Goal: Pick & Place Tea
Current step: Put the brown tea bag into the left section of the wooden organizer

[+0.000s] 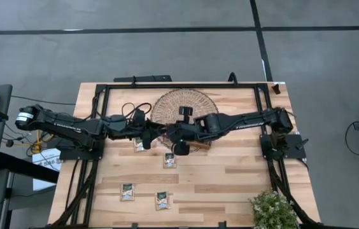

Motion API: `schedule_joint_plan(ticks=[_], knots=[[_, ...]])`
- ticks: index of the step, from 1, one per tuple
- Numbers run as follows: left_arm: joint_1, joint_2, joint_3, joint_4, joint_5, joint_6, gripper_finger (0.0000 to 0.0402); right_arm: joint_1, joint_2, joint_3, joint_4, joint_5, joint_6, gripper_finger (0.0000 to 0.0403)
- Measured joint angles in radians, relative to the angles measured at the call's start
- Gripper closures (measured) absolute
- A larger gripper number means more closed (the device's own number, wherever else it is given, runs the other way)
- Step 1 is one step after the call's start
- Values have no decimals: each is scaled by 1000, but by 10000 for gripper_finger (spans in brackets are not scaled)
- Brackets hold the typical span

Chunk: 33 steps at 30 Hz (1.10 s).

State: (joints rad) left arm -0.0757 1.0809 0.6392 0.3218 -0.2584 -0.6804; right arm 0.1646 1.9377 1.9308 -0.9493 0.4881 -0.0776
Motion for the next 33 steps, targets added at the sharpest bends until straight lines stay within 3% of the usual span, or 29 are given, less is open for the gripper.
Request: schedule_joint_plan(ticks=[19, 24, 29, 33], knots=[[0, 9, 0, -56, -7, -8, 248, -16, 0, 0, 63, -22, -10, 403], [0, 36, 0, -44, -11, -21, 290, -16, 0, 0, 63, -28, -10, 403], [0, 48, 0, -11, -17, -24, 379, -16, 0, 0, 59, -41, -10, 403], [-1, 48, 0, -7, -20, -10, 399, -16, 0, 0, 53, -41, -10, 403]])
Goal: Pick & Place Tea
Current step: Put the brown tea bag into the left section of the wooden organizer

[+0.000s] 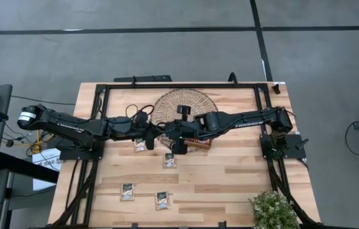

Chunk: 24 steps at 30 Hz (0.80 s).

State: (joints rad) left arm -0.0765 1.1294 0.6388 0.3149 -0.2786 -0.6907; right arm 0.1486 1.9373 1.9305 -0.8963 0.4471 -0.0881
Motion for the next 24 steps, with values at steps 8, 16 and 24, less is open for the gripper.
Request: schedule_joint_plan(ticks=[8, 16, 24], knots=[[0, 0, 0, -19, 1, 7, 401, 0, 0, 0, -7, -7, -85, 395], [1, 0, 0, -45, -15, 50, 401, 0, -20, -2, -39, -84, -93, 306], [1, 0, 0, -53, -17, 158, 401, -14, -55, 1, -255, -82, 82, 230]])
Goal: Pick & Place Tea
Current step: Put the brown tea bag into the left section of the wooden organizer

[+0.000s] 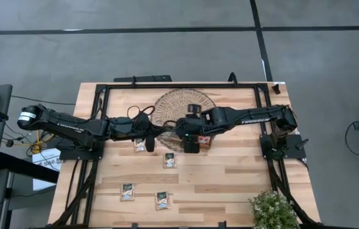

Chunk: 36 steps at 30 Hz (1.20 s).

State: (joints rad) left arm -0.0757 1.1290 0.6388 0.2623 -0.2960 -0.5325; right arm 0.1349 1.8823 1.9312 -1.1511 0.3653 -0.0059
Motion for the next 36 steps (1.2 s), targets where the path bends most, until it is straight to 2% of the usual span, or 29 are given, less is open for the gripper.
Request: schedule_joint_plan(ticks=[5, 8, 13, 22, 28, 36], knots=[[5, 12, 0, 52, -23, 156, 401, 6, -13, -1, -220, -1, 149, 216], [29, 48, 0, 115, 15, 201, 401, 22, -12, -1, -290, -1, 188, 216], [80, 134, 0, 246, 155, 256, 401, 65, -12, -1, -293, 0, 161, 222], [199, 249, 0, 298, 287, 308, 401, 126, -17, -1, -349, 0, 270, 239], [244, 319, -3, 311, 304, 317, 401, 154, -17, -1, -355, 0, 320, 251], [301, 357, -179, 642, 329, 227, 401, 182, -17, -1, -356, 1, 357, 265]])
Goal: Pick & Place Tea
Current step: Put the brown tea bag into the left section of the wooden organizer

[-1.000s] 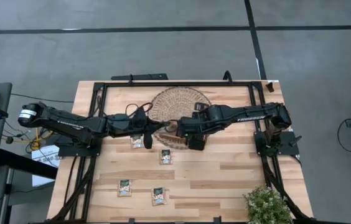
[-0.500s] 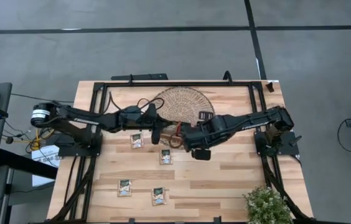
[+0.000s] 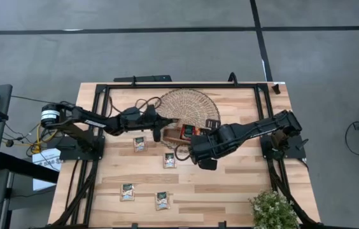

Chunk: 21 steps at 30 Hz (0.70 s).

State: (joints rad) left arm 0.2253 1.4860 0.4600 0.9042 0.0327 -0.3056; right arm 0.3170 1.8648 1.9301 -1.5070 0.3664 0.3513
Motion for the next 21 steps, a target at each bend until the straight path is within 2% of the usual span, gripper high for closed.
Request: schedule_joint_plan(ticks=[4, 10, 14, 21], knots=[[18, 0, -72, 148, 26, -46, 401, 7, 0, 0, 2, 0, 0, 269], [17, 14, -75, 172, 29, -28, 401, -4, 0, 0, 31, 0, -3, 269], [17, 90, -75, 261, 73, -44, 401, -13, 0, 0, 47, -1, -8, 270], [25, 219, -75, 439, 86, -91, 401, -10, 0, 0, 49, -2, -1, 269]])
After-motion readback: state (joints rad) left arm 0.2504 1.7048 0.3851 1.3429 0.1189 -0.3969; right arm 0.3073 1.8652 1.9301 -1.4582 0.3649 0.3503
